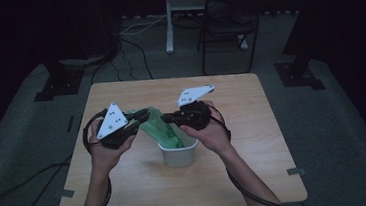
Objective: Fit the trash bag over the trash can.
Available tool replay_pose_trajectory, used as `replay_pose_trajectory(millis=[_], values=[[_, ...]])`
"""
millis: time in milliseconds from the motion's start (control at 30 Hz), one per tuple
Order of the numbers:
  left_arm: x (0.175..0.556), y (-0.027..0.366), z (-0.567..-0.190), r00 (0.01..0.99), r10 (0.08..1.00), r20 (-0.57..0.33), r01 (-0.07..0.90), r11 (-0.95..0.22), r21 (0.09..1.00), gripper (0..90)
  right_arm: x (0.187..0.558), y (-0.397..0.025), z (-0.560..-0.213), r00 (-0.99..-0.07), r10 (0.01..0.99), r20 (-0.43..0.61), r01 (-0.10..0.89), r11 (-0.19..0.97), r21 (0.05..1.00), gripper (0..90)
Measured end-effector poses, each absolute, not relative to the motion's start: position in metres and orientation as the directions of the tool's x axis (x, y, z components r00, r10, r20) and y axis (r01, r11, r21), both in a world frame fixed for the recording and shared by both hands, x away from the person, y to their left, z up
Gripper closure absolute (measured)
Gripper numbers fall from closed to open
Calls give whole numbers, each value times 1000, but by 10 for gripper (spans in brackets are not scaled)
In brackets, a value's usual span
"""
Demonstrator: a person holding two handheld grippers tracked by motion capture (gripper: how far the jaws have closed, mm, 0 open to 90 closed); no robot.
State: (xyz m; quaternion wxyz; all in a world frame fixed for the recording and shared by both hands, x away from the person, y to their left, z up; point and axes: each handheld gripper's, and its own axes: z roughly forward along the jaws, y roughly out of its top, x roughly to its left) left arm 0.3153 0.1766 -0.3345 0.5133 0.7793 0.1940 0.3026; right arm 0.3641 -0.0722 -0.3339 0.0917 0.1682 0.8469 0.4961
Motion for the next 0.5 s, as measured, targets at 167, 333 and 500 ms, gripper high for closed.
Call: replay_pose_trajectory(millis=[167, 333, 500], values=[[314, 198, -343, 713, 655, 249, 38, -391, 919, 824, 363, -79, -331, -926, 377, 9, 190, 446, 875, 900], [313, 208, -354, 710, 659, 248, 77, -422, 903, 833, 365, -81, -331, -924, 381, 19, 197, 434, 879, 900], [317, 198, -361, 718, 643, 265, 91, -465, 881, 842, 365, -80, -331, -928, 373, 23, 195, 431, 881, 900]])
